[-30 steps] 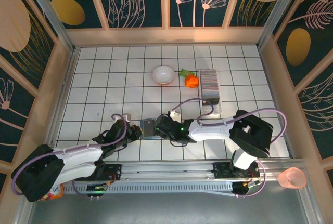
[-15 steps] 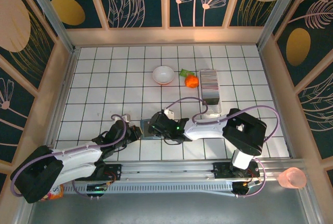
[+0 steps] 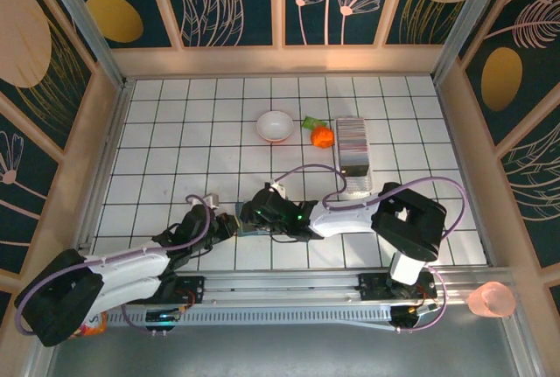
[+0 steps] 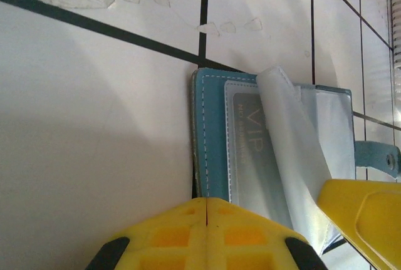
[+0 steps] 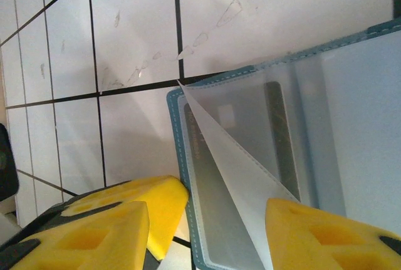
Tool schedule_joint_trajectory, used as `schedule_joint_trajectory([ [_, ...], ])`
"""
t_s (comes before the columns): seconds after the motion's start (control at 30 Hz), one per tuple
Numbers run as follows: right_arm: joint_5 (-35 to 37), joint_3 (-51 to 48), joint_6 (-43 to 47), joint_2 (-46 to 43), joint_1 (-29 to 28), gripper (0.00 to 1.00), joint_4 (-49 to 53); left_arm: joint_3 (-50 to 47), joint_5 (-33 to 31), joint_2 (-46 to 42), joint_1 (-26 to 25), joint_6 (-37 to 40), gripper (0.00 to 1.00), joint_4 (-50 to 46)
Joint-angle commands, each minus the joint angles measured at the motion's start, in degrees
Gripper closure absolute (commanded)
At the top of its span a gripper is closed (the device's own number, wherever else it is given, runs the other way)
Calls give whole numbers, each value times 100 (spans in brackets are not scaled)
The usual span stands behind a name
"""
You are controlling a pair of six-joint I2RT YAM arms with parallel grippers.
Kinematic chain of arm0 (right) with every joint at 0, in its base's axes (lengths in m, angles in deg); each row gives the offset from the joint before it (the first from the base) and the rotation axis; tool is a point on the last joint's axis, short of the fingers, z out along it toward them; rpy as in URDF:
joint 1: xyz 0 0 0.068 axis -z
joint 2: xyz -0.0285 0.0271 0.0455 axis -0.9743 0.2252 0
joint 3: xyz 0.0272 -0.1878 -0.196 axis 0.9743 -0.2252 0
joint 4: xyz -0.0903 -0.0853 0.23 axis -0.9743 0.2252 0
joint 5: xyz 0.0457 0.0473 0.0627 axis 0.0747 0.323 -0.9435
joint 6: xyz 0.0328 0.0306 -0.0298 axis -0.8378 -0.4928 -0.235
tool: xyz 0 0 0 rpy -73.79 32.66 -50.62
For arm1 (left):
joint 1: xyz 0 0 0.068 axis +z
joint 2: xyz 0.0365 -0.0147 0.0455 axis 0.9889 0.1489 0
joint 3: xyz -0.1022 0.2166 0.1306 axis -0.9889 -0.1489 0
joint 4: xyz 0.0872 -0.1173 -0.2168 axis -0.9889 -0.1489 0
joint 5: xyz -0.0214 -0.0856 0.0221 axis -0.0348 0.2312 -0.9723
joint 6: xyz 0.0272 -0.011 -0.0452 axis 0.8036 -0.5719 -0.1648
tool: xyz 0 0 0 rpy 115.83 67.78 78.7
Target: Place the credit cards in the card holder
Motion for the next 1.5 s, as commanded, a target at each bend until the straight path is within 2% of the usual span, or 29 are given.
schedule_joint_trajectory([
  [0.0, -99, -122, -37, 138, -2, 48, -383, -105, 29, -212, -41, -83, 100, -783],
  [0.43, -527, -226, -166, 362, -12, 48, -1348, -112, -840, -1937, -46, -346, 92, -2080],
  [0.5, -526, -235, -185, 381, -24, 49, -1509, -95, -981, -2050, -46, -394, 91, -2230],
  [0.73, -781, -194, -263, 600, -33, 49, -1800, 64, -1592, -2166, -47, -595, 71, -2823],
  [0.87, -864, -139, -285, 710, -32, 49, -1929, 127, -1650, -2144, -40, -675, 74, -2940],
  [1.0, -896, 48, -175, 755, -37, 49, -1891, 268, -2148, -2290, -47, -762, 74, -3392],
  [1.17, -970, 248, -33, 817, -37, 48, -2026, 592, -2936, -2627, -43, -845, 69, -4131],
  [1.23, -1023, 320, 6, 847, -29, 47, -2130, 679, -3120, -2775, -47, -860, 64, -4260],
  [1.47, -1249, 674, 180, 1013, 32, 45, -2356, 1031, -3685, -3119, -45, -995, 58, -4788],
])
